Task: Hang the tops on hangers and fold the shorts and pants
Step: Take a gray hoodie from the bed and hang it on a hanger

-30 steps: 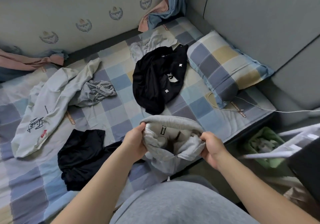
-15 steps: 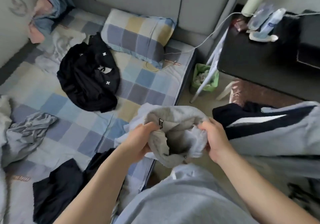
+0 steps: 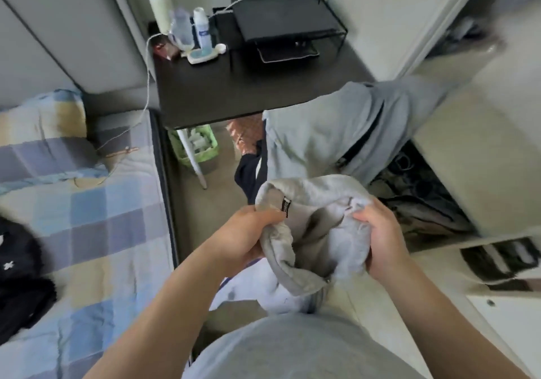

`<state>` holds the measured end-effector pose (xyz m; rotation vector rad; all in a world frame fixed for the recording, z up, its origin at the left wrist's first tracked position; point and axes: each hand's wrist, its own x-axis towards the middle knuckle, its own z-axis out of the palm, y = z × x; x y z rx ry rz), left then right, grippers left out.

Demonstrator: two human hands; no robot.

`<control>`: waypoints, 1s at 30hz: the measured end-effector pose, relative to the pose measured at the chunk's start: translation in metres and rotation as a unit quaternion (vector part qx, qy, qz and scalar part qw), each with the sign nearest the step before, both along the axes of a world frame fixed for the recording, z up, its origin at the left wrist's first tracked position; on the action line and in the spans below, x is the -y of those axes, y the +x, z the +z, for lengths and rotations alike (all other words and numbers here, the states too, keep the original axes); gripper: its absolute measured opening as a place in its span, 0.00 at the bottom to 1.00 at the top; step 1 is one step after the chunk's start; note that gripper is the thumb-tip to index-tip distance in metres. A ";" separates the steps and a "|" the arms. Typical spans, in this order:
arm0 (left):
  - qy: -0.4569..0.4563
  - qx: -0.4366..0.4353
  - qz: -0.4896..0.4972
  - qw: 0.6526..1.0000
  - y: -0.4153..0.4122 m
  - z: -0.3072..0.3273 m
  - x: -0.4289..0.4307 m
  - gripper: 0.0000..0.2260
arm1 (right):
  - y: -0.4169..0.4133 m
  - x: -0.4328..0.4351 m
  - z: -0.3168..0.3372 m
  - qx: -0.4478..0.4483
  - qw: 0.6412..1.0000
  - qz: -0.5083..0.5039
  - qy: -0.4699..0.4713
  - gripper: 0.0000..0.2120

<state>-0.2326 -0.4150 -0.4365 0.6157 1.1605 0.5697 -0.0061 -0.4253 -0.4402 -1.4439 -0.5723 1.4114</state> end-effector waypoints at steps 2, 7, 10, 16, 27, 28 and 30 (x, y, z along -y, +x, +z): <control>0.020 0.005 -0.018 1.000 0.053 0.000 -0.016 0.07 | 0.052 -0.007 0.003 -0.013 1.000 -0.015 0.007 0.12; 0.141 -0.034 -0.027 0.989 0.181 0.009 -0.063 0.10 | 0.170 -0.032 0.015 0.000 0.997 -0.077 0.027 0.16; 0.252 -0.058 -0.033 0.965 0.243 0.033 -0.093 0.14 | 0.226 -0.054 0.035 0.020 0.993 -0.114 0.034 0.09; 0.358 -0.020 -0.085 0.930 0.331 0.092 -0.176 0.15 | 0.307 -0.115 0.097 0.039 0.974 -0.188 0.117 0.07; 0.483 0.068 -0.160 0.858 0.463 0.216 -0.366 0.15 | 0.396 -0.250 0.226 0.146 0.868 -0.388 0.274 0.08; 0.485 0.076 -0.166 0.855 0.474 0.234 -0.383 0.16 | 0.402 -0.263 0.243 0.153 0.856 -0.402 0.287 0.09; 0.493 0.085 -0.177 0.847 0.497 0.268 -0.416 0.14 | 0.414 -0.288 0.276 0.174 0.833 -0.420 0.315 0.11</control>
